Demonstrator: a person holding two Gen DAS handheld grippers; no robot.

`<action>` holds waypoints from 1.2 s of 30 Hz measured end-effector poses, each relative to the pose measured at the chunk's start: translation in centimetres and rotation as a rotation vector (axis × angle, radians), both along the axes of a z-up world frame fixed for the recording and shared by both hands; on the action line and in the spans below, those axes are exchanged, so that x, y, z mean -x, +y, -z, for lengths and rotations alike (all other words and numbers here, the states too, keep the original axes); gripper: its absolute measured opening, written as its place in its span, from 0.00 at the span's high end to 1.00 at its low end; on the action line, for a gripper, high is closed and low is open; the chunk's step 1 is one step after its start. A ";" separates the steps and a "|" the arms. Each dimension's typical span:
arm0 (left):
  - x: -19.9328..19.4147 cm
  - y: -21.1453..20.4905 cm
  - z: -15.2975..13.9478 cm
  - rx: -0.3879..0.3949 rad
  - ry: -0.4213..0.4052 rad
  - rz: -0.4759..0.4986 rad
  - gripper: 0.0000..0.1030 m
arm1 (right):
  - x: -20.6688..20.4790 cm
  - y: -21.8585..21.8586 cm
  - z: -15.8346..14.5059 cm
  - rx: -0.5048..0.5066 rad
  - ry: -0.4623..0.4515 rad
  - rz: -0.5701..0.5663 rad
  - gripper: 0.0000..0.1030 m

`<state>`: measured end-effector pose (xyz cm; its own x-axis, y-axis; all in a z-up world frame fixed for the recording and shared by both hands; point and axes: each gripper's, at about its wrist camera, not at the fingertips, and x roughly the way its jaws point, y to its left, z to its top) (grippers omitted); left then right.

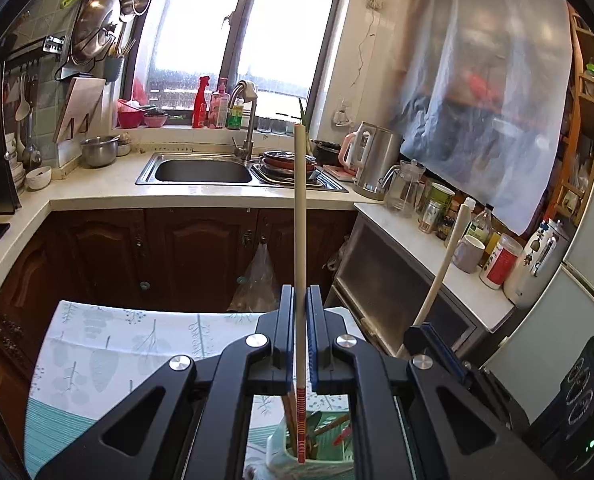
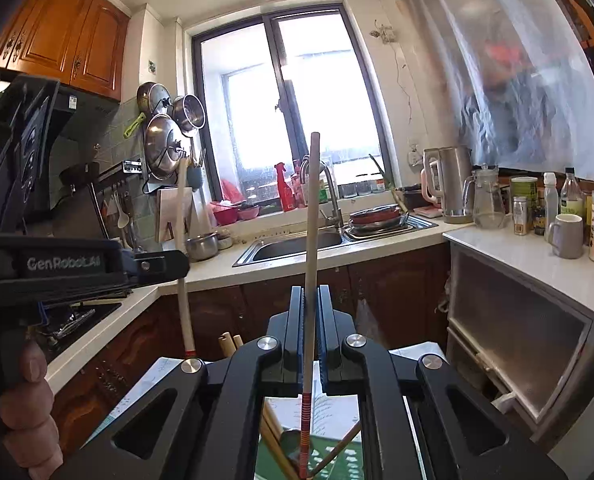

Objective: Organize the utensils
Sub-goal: 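Carry both chopsticks up and insert them into the green holder with both tools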

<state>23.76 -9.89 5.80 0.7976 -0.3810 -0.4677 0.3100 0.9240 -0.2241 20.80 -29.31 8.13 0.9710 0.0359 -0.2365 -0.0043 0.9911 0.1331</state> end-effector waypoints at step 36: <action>3.9 0.1 10.2 0.047 -0.045 0.059 0.97 | 2.2 5.1 16.7 0.152 0.046 -0.134 0.95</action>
<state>19.83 -9.77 -4.41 0.7929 -0.4490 -0.4120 0.3748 0.8924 -0.2512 18.56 -24.25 -8.52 0.9481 0.1245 -0.2926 -0.1347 0.9908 -0.0150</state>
